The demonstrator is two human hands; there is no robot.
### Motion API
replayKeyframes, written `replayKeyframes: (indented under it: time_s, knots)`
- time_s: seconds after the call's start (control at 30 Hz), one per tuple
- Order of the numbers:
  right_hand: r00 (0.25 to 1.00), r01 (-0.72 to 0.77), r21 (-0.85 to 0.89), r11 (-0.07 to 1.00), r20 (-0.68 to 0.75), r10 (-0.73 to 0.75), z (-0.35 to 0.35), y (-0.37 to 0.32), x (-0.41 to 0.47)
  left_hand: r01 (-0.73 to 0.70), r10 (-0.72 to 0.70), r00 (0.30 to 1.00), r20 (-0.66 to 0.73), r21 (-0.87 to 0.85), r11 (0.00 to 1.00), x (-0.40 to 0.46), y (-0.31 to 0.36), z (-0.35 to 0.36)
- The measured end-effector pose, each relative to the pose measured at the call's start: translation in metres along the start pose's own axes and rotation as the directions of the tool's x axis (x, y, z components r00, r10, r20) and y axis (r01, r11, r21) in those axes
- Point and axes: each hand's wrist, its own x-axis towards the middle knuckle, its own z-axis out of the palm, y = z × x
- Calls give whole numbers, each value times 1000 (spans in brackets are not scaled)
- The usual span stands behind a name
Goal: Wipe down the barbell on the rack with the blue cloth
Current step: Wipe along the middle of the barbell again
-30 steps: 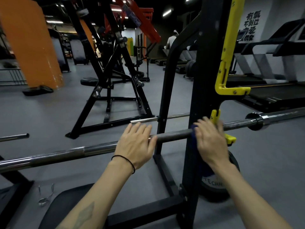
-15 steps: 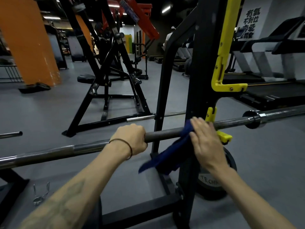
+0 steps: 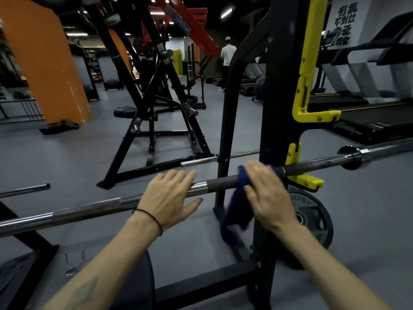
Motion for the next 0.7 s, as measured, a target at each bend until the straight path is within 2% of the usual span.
replayKeyframes:
  time_s: [0.1,0.17,0.2,0.23,0.3,0.37,0.43,0.47,0.5,0.57,0.63,0.7]
  knots:
    - [936,-316,56,947,-148,320,6,12,-10,47,-48,998,-42,-20,999,-11,-3,0]
    - [819,-490,198,849,-229,526,22,-17,1,98,-99,994,-40,-28,995,-7,0,0]
    - [759,-546,285,788,-232,609,28,-38,10,117,-118,992,-39,-23,993,-4,2,0]
    - [747,-549,330,768,-217,628,32,-59,17,126,-126,991,-41,-17,992,-3,2,0]
    - [870,-412,306,858,-146,470,35,-90,15,117,-118,993,-32,-15,993,-4,3,0]
    - [986,-154,224,962,-33,166,25,-90,0,120,-120,992,-34,-16,993,-5,3,0]
    - [995,72,110,991,54,-78,6,-49,-3,122,-123,992,-20,-12,992,-5,4,-1]
    - [992,104,54,993,69,-108,-1,-26,-4,123,-123,992,-12,-13,992,-5,4,-2]
    - [996,63,22,998,56,-64,-8,-6,-6,125,-126,992,-6,-19,992,-5,4,-2]
    - [987,-155,44,987,-39,157,-13,21,-13,138,-138,990,2,-26,990,-5,4,-1]
    - [907,-370,133,920,-163,388,0,10,-13,155,-155,988,2,-27,988,-4,4,0]
    - [802,-495,259,830,-231,550,20,-34,3,157,-157,988,0,-37,987,-2,5,0]
